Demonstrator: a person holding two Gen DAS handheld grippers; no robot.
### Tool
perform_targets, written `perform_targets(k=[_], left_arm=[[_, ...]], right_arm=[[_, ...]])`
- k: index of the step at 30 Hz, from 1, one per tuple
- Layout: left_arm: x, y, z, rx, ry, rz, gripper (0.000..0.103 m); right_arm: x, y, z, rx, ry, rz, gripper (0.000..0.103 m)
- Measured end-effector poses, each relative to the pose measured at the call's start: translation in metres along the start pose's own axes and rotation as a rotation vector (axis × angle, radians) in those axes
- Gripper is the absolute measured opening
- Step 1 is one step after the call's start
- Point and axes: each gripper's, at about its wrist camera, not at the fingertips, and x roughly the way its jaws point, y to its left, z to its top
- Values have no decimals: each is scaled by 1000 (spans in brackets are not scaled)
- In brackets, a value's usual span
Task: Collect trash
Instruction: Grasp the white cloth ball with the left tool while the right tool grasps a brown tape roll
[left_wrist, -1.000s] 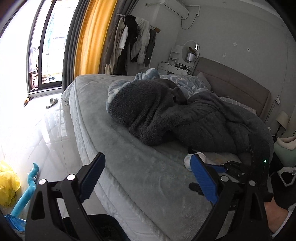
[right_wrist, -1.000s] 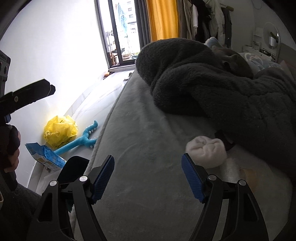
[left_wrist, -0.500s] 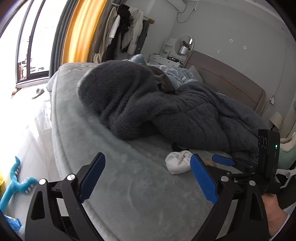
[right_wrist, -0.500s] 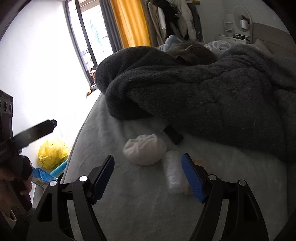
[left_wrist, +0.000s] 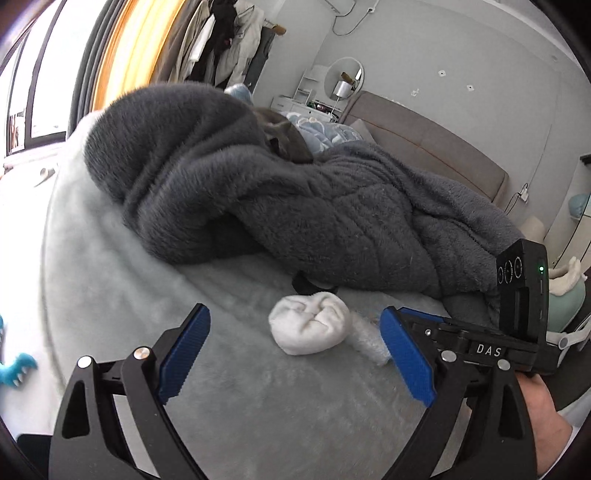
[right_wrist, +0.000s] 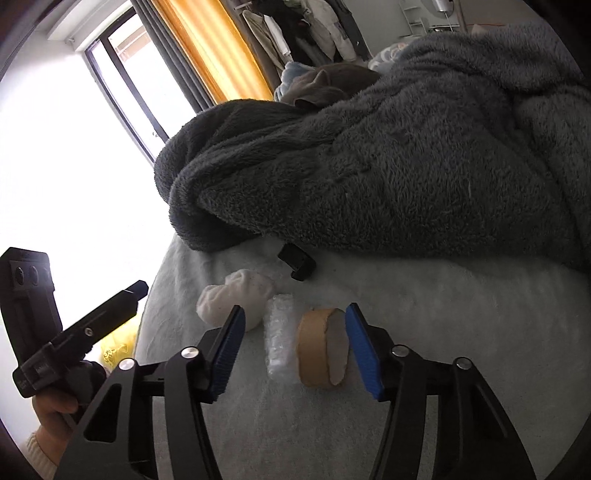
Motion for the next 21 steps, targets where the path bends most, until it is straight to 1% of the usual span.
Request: perform_targets(k=[1, 3, 7, 12, 14, 17, 20, 21], left_arm=[[4, 0, -1, -7, 7, -4, 95], [12, -2, -4, -17, 19, -19, 95], [27, -8, -7, -5, 34, -24, 95], [43, -7, -8, -35, 53, -47, 95], [49, -5, -8, -55, 64, -51, 94], [57, -3, -9, -76, 83, -68, 91], [64, -4, -9, -70, 98, -72, 84], [65, -6, -9, -63, 102, -73, 80]], right_arm=[[1, -1, 0, 5, 1, 5, 53], [2, -4, -1, 11, 10, 14, 47], [7, -10, -5, 29, 31, 26, 40], [9, -16, -6, 69, 32, 71, 21], [9, -16, -6, 61, 32, 80, 16], [6, -17, -6, 59, 27, 80, 15], [3, -20, -6, 65, 22, 86, 14], [2, -20, -6, 66, 22, 88, 14]])
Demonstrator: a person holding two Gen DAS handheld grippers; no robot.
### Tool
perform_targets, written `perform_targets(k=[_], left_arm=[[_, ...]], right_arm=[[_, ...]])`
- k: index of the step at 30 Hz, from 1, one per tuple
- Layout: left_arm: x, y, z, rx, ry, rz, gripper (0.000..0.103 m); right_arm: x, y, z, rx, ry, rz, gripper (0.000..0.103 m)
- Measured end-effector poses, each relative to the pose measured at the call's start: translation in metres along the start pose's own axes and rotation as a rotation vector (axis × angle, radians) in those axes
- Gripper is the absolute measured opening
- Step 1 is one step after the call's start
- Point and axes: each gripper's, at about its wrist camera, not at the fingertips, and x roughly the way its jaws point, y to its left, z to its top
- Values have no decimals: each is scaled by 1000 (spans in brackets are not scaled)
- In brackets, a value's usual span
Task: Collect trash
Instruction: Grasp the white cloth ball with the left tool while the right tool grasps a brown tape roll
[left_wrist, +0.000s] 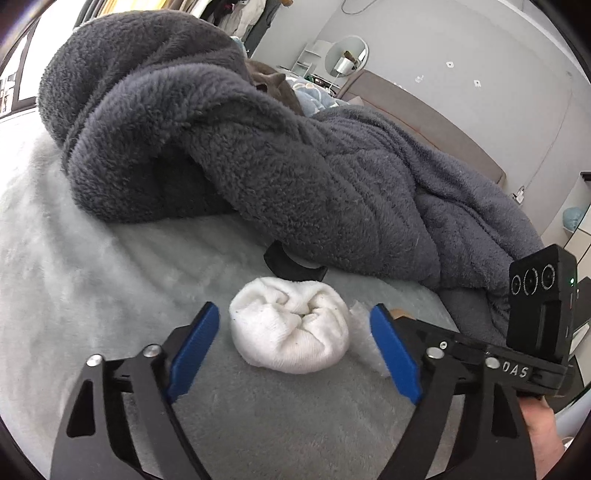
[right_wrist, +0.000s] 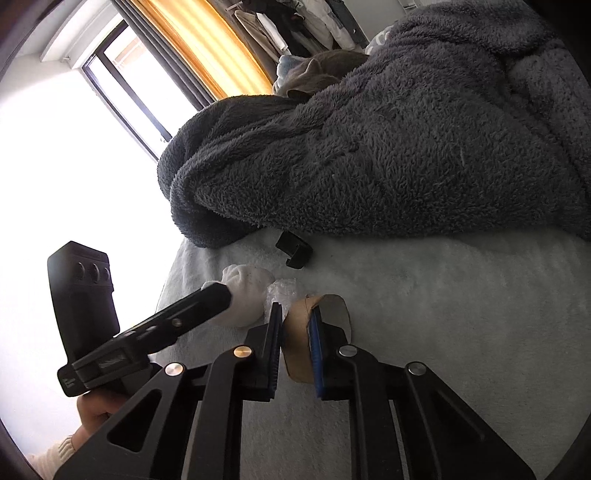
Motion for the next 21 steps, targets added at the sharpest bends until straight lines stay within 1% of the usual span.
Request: perform_targets(k=[2, 4, 5, 6, 8, 10, 14, 17, 20, 21], left_arm=[[2, -3, -1, 14, 4, -1, 77], [5, -5, -2, 27, 12, 2, 69], [6, -5, -3, 32, 12, 3, 67], [6, -6, -4, 36, 14, 3, 62], [7, -7, -4, 39, 12, 5, 58], [6, -8, -5, 45, 5, 8, 53], [-1, -9, -6, 57, -9, 12, 48], [-7, -10, -7, 69, -15, 17, 46], [-13, -12, -8, 82, -19, 20, 44], [-15, -12, -8, 87, -19, 22, 43]], right_arm=[[-2, -1, 0, 4, 0, 5, 14], [-3, -3, 0, 8, 1, 13, 14], [-4, -4, -1, 11, 5, 19, 14], [-5, -5, -1, 14, 9, 24, 14], [-5, -7, -2, 23, 18, 38, 14], [-6, -8, -3, 33, 19, 46, 14], [-8, -13, -5, 75, 12, 85, 14], [-5, -15, -9, 107, 30, 112, 14], [-6, -13, -9, 117, 26, 108, 14], [-7, -11, -9, 107, 24, 101, 11]])
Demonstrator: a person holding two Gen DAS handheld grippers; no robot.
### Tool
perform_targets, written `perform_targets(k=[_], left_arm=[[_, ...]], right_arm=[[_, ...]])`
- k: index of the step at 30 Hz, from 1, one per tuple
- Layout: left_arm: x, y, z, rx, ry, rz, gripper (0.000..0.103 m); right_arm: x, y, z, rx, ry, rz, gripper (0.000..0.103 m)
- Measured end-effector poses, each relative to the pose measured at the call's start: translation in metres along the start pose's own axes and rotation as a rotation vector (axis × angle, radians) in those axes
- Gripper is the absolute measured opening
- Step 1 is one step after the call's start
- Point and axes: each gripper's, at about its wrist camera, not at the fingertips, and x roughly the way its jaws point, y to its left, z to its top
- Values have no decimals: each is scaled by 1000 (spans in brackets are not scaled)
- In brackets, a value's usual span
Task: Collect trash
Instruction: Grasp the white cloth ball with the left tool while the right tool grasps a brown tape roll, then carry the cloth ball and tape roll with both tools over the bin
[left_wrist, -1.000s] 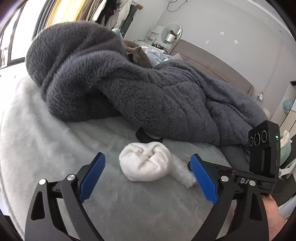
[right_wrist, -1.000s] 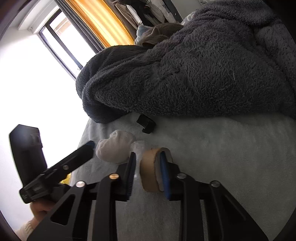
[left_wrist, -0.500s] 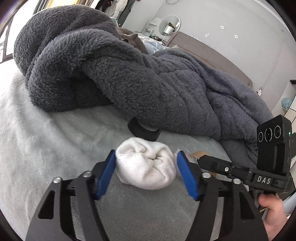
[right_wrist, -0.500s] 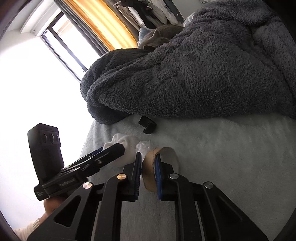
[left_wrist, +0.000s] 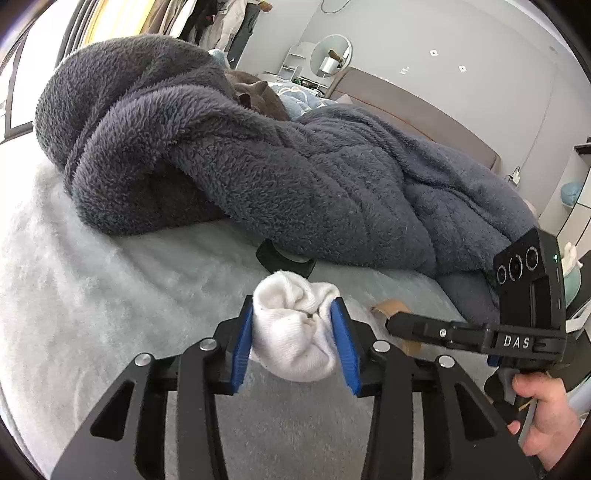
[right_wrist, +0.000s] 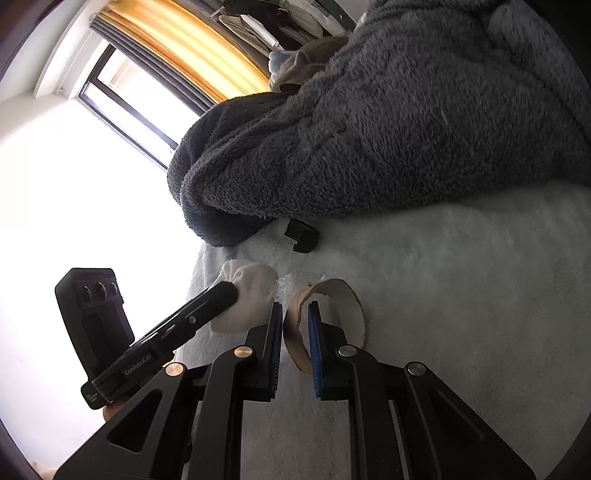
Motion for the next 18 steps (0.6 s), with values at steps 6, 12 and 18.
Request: perform_targets(k=[6, 12, 18], left_arm=[[-14, -5, -4, 28, -10, 23, 42], [-32, -4, -10, 38, -7, 52, 42], [-53, 1, -19, 52, 12, 96, 42]], right_arm=[[-7, 12, 2, -46, -13, -38, 6], [-19, 20, 0, -48, -34, -67, 6], [-30, 42, -4, -114, -29, -181, 6]])
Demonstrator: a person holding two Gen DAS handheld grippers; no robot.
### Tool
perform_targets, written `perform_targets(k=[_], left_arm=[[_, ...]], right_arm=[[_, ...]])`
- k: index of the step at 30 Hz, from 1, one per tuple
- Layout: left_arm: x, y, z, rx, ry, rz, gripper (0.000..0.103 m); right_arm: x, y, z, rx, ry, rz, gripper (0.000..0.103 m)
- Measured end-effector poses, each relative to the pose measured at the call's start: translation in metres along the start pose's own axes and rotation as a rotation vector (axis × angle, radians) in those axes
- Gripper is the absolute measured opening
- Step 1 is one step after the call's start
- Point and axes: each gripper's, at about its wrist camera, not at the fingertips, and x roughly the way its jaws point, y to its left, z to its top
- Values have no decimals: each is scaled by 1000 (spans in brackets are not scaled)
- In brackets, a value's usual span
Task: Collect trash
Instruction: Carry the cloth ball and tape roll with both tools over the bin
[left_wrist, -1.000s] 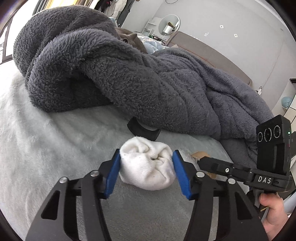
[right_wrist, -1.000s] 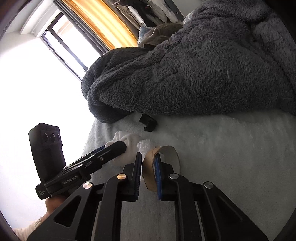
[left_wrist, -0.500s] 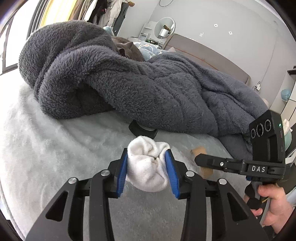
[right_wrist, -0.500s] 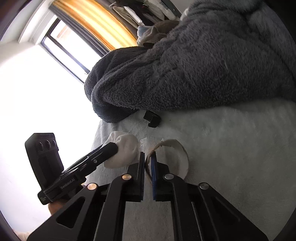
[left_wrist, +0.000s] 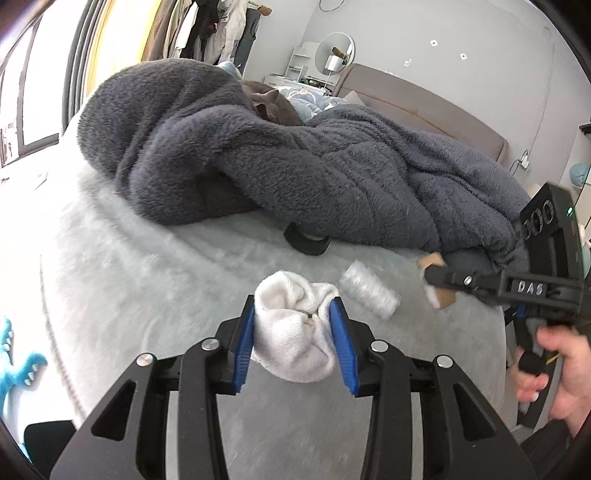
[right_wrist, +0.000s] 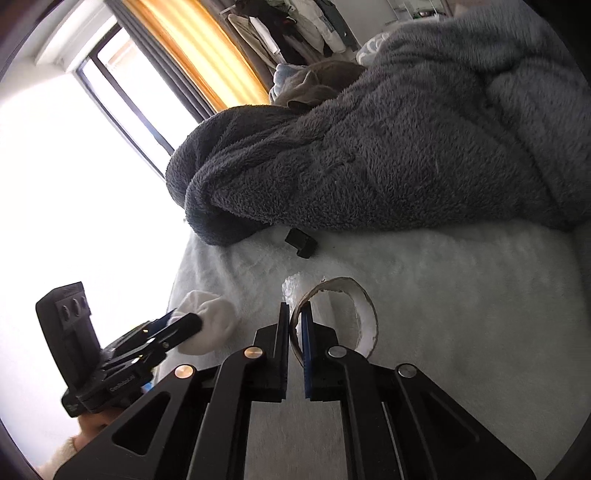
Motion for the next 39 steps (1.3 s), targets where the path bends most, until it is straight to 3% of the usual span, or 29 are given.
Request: perform_targets(k=[11, 19, 26, 39], left_arm=[[-50, 18, -19, 25, 8, 104, 42], [-83, 53, -37, -12, 22, 189, 42], [-102, 88, -52, -57, 60, 245, 42], [-107, 146, -100, -155, 227, 341, 42]], right_arm=[[-10, 61, -10, -159, 12, -134, 6], [4, 120, -21, -281, 32, -165, 6], [17, 166, -28, -332, 40, -130, 6], [51, 254, -54, -407, 81, -2, 6]])
